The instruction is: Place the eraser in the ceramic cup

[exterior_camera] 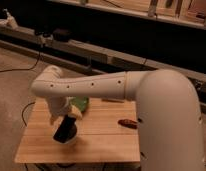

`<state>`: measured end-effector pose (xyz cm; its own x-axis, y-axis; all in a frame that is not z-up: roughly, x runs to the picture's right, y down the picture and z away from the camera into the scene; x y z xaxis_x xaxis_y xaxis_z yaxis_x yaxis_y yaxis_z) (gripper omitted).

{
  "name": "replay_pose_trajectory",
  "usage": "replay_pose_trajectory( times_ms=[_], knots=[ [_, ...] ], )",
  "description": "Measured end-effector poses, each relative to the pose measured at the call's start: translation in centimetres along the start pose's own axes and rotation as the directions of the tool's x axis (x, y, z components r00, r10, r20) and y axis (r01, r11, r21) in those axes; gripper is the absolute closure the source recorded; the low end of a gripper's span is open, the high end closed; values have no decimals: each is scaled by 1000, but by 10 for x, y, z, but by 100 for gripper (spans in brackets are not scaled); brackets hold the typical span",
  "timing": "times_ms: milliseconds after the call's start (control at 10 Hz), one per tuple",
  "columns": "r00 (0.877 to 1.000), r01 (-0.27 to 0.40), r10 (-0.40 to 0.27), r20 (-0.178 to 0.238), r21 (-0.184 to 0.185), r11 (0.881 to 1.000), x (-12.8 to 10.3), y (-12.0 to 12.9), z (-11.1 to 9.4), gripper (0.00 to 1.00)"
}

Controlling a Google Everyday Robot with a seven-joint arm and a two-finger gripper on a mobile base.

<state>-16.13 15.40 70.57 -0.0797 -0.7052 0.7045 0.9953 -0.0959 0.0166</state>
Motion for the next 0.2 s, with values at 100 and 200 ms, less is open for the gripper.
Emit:
replay_pose_trajectory(
  times_ms=[100,200],
  knots=[
    [1000,-11,11,9,-4,1000,1,5,1,20],
    [1000,-10,10,9,-4,1000,1,5,1,20]
  ],
)
